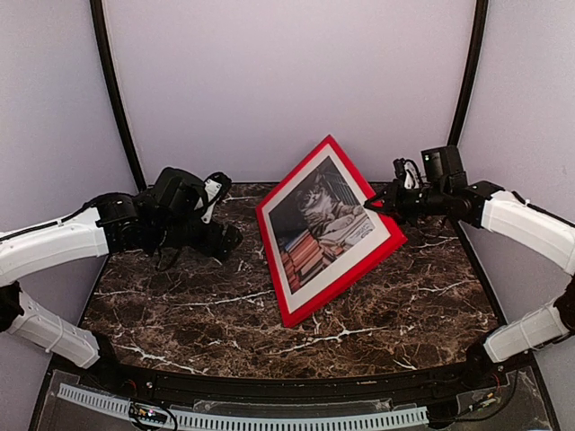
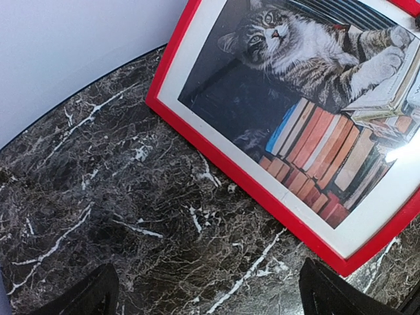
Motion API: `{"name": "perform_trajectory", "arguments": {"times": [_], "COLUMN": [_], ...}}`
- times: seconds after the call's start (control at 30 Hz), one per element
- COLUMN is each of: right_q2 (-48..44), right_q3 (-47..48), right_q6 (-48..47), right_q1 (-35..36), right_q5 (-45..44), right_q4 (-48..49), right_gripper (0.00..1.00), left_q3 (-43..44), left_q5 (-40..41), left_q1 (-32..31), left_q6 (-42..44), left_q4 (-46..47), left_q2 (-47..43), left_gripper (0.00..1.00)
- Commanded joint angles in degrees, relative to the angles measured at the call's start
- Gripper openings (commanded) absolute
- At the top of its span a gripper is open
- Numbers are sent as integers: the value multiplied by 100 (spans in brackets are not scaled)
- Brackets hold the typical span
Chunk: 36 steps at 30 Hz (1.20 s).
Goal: Put the photo into the frame
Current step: Turn over the photo frame, then place the photo frame at the center of the board.
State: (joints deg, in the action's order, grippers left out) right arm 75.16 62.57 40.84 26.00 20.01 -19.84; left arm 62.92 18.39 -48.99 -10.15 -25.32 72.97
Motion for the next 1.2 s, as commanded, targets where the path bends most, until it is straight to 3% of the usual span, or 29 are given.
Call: {"name": "perform_trajectory", "arguments": {"times": [0.0, 0.27, 0.4, 0.57, 0.77, 1.17], "right_q2": [-192, -231, -253, -137, -5, 97], "right_q3": [-730, -1995, -2961, -3545, -3620, -2980], "right_q6": [642, 1293, 1878, 2076, 1831, 689], "right_q1": [-82, -105, -96, -79, -52, -116], "right_q5": [430, 600, 586, 498, 469, -147], "right_q4": [1250, 2513, 3643, 4145, 3879, 2031], "right_gripper": [27, 34, 37, 42, 52, 57], "left_q3": [-278, -512, -579, -569, -614, -773], "left_q5": [-369, -459, -495, -524, -497, -481], "left_q1": [39, 48, 71, 110, 204, 549], "left_q6": [-384, -503, -520, -542, -620, -607], "left_q4": [497, 735, 826, 813, 791, 718], "left_q2": [169, 500, 602, 696, 691, 371], "left_gripper": [99, 99, 99, 99, 99, 99]}}
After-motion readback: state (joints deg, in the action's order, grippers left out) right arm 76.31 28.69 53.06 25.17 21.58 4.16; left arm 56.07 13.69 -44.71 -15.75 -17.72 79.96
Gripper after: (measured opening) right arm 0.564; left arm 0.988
